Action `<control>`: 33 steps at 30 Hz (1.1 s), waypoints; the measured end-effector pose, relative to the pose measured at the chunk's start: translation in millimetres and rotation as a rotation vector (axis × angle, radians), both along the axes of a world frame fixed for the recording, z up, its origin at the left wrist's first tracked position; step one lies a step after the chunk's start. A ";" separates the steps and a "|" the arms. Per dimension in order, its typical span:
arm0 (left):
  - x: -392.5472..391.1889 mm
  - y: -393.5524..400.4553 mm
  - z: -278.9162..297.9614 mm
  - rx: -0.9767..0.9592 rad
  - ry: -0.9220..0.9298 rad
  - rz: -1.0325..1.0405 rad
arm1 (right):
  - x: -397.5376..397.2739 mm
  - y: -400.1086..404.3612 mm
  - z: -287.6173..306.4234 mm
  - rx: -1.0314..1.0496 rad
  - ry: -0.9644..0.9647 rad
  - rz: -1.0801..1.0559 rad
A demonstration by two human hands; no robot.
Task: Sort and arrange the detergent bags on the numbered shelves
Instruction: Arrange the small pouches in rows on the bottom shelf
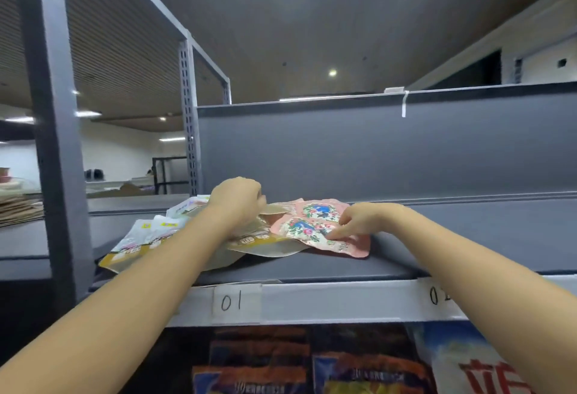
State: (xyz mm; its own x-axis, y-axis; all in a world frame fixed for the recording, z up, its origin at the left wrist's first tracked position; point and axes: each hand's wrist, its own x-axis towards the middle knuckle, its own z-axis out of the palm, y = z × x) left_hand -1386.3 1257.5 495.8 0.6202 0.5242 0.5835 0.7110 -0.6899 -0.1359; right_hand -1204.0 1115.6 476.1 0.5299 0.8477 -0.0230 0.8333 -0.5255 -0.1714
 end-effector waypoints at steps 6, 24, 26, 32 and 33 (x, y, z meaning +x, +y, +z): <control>8.4 38.5 24.7 -0.124 -0.013 0.197 | 17.4 14.3 12.1 -0.059 0.043 0.013; 10.1 86.4 30.5 -0.936 -0.330 0.189 | 67.2 34.4 12.6 0.757 0.687 0.091; 11.4 95.3 30.8 -1.177 -0.606 0.015 | 67.9 35.2 13.4 0.800 0.662 0.105; 13.6 80.0 33.5 -1.349 -0.686 -0.270 | 68.4 25.9 20.8 0.822 0.551 0.176; 15.1 75.9 34.5 -1.351 -0.678 -0.317 | 67.1 23.5 21.5 0.806 0.529 0.194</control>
State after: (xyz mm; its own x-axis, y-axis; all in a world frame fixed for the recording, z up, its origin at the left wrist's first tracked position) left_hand -1371.2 1333.3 530.3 0.6279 0.7783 0.0070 0.1850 -0.1580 0.9700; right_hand -1136.9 1139.1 497.6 0.4673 0.7852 0.4062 0.6057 0.0504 -0.7941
